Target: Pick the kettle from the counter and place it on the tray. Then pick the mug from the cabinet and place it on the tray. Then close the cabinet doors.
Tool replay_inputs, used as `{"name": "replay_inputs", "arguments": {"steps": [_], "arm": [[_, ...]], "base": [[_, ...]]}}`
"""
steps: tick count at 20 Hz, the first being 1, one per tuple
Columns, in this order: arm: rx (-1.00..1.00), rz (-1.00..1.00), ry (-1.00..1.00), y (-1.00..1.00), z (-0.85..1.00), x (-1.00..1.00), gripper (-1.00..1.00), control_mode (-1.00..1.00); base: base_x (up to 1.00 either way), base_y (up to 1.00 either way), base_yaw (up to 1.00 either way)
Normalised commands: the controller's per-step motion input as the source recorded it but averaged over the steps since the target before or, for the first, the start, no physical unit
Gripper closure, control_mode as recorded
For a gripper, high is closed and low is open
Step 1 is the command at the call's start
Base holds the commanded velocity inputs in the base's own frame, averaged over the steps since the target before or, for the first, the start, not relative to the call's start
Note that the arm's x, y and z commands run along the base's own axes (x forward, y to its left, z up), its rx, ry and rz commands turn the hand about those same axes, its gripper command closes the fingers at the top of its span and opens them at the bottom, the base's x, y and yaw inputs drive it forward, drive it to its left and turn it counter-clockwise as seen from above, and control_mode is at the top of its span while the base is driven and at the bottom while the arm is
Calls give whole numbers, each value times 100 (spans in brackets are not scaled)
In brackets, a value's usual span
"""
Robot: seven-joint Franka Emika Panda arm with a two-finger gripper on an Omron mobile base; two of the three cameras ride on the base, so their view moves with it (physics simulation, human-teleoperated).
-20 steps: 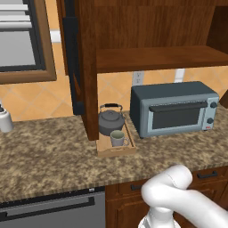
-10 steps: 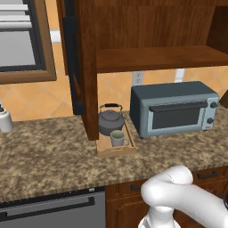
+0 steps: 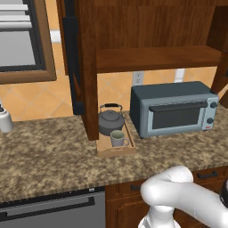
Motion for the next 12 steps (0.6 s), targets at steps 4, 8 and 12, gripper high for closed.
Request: {"name": "replay_inputs", "arguments": {"steps": [4, 8, 12], "arm": [[2, -8, 11, 44, 1, 52, 100, -100], [1, -10, 14, 49, 0, 56, 100, -100], [0, -10, 16, 46, 1, 54, 100, -100]], "base": [[0, 0, 0], [0, 0, 0], [0, 0, 0]]}}
